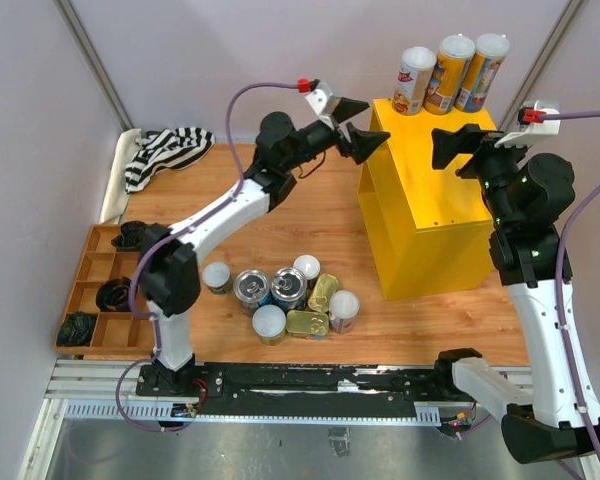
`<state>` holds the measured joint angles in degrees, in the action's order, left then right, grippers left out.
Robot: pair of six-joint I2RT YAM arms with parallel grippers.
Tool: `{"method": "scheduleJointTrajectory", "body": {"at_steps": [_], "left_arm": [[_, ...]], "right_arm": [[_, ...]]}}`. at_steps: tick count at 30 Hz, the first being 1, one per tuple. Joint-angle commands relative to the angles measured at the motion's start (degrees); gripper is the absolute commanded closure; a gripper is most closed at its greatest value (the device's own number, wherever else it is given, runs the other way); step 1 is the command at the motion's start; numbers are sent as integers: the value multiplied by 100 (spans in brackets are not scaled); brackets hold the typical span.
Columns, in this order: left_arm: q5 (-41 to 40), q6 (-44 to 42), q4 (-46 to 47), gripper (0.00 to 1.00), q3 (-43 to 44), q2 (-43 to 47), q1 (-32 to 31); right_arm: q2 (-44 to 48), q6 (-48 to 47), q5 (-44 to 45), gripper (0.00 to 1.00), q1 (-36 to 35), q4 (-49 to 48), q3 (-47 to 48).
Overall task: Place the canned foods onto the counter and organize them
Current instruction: Pick up the canned food from the center of the board.
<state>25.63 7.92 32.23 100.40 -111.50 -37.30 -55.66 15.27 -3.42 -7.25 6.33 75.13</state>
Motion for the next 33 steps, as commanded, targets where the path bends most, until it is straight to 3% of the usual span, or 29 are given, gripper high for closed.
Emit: {"method": "scheduleJointTrajectory", "body": {"at_steps": [1,8,17,22,27,33], "left_arm": [[-5,489,1000,7,-1194,1258,294],[-628,551,1035,5,-3558,3093,521],[-1264,1222,299,0,-5123,4215,621],[-1762,1476,-117,0,-5871,4685,627],[-2025,1458,-1177,0,-6149,5170,627],[-2747,1431,-2536,0,-6253,5753,712]], "right_arm": [[152,-58,-172,2,-343,270,-63],[-141,-1068,1118,1,-2553,753,250],[-438,-1521,1817,1,-4531,1161,-109],[-338,-1193,1680,2,-4769,1167,-735],[-180,-1062,878,2,-4769,1096,-1301],[-643,-812,-460,1,-4797,697,-1808]]}}
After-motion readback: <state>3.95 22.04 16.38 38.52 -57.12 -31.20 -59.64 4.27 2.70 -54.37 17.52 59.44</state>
